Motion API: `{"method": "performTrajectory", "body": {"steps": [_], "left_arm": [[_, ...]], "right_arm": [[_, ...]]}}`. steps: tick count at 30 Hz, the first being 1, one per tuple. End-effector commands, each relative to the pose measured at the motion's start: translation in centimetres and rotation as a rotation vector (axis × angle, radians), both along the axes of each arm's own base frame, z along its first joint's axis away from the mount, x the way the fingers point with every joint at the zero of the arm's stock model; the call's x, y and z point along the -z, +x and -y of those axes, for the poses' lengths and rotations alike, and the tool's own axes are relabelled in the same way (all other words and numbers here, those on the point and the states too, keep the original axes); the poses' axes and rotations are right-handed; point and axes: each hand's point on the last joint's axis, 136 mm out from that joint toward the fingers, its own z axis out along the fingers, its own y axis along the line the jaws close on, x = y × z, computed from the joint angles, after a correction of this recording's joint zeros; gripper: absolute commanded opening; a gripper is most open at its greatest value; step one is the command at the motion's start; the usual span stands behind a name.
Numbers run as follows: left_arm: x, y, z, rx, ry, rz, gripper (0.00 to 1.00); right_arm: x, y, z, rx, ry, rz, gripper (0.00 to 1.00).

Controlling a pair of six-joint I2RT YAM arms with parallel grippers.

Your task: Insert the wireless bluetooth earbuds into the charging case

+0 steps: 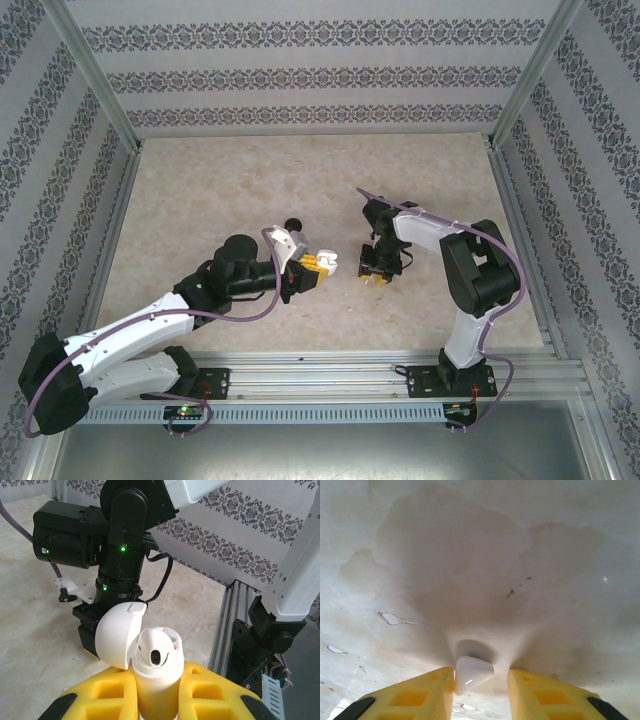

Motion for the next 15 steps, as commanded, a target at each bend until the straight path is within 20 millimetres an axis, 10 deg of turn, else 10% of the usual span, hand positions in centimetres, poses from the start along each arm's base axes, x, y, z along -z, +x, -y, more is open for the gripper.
{"method": "performTrajectory", "body": {"steps": [1,15], "left_arm": [[-1.8,0.1,0.3,0.012,-0.045,0.018,0.0],[-1.9,0.3,0.7,0.015,-0.057,0.01,0.0]], "right_arm": [[1.5,1.5,-1.6,-0.038,0.057,0.048,0.29],[-1.0,1.5,-1.7,-0.071,0.073,0.103,0.2]]}}
